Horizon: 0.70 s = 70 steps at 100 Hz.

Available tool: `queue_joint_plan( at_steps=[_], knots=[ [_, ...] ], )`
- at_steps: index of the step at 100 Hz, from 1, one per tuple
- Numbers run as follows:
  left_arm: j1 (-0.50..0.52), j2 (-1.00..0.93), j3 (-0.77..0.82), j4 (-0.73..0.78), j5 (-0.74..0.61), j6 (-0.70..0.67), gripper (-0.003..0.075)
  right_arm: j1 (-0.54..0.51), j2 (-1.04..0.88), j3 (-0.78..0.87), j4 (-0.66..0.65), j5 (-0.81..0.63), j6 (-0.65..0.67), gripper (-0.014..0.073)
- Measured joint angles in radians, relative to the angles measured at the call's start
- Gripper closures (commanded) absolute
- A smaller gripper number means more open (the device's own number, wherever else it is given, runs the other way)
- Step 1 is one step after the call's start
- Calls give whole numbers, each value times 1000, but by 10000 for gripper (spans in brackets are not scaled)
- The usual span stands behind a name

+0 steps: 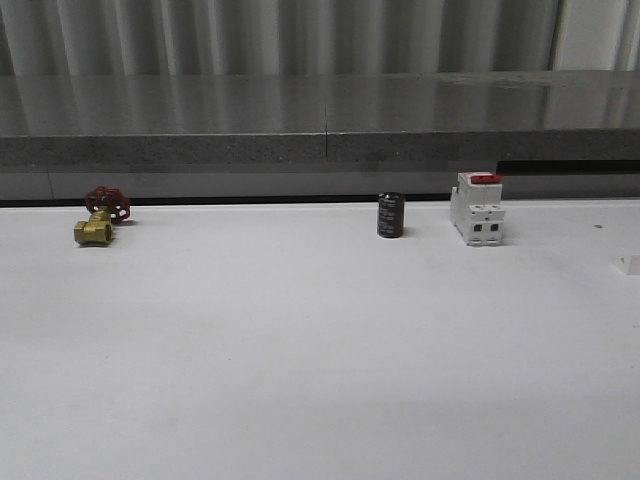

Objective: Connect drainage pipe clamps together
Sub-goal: 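Close the left gripper on the end tab of the half-ring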

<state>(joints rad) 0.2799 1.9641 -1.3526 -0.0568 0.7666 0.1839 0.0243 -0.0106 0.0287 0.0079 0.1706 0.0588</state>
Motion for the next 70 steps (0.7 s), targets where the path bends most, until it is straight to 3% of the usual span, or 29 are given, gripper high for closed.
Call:
queue_joint_plan(
  at_steps=[42, 51, 64, 70],
  knots=[
    [0, 65, -2, -2, -14, 8, 177, 0, 0, 0, 0, 0, 0, 660],
    [0, 65, -2, -2, -16, 8, 302, 0, 0, 0, 0, 0, 0, 660],
    [0, 65, -2, 3, -16, 8, 599, 0, 0, 0, 0, 0, 0, 660],
    [2, 65, -2, 10, -14, 8, 702, 0, 0, 0, 0, 0, 0, 660]
  ],
)
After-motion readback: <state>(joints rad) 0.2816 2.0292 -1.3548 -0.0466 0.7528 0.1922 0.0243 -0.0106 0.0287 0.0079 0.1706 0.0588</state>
